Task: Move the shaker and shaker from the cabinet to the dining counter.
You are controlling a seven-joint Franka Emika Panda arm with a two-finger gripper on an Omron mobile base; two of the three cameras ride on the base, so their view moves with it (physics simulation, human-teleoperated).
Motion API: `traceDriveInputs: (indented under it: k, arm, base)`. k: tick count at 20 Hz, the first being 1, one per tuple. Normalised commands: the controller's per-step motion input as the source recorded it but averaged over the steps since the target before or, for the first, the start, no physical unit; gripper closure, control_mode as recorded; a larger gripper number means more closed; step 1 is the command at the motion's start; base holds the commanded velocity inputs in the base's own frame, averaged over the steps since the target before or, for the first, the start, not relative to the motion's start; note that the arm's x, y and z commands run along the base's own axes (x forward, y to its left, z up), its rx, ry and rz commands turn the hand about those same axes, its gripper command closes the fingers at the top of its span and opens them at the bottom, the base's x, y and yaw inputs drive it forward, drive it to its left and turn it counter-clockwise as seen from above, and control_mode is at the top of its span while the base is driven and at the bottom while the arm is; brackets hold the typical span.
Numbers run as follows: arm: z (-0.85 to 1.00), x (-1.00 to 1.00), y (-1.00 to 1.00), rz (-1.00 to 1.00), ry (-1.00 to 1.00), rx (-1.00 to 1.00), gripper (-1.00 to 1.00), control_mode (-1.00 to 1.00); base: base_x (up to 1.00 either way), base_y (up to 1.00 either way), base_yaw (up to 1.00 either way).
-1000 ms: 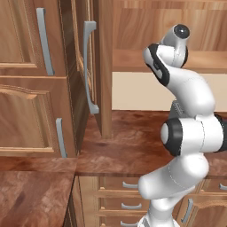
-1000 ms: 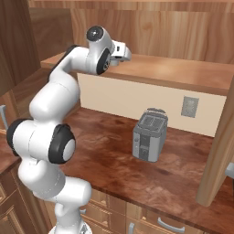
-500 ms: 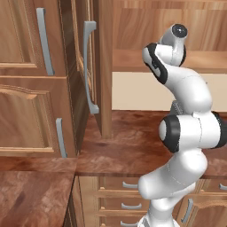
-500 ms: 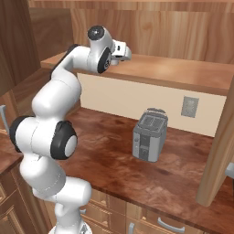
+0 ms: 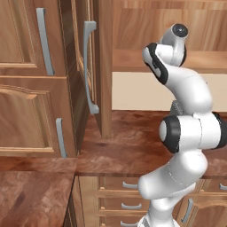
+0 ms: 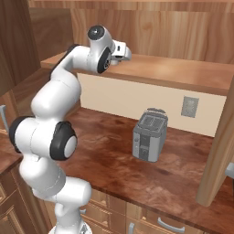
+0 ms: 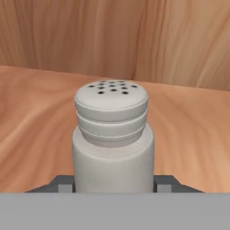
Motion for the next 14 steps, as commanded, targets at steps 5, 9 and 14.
traceDriveInputs:
  k: [5, 9, 14]
  arm:
    - [-0.03, -0.55, -0.03, 0.00, -0.03, 0.00, 1.00, -1.00]
    - [-0.04, -0.78, 0.00, 0.00, -0.06, 0.00, 1.00, -1.00]
    - [-0.02, -0.88, 0.04, -0.01, -0.09, 0.00, 1.00, -1.00]
  base:
    - [0.00, 0.00, 0.00]
    - [0.00, 0.00, 0.00]
    - [0.00, 0.00, 0.00]
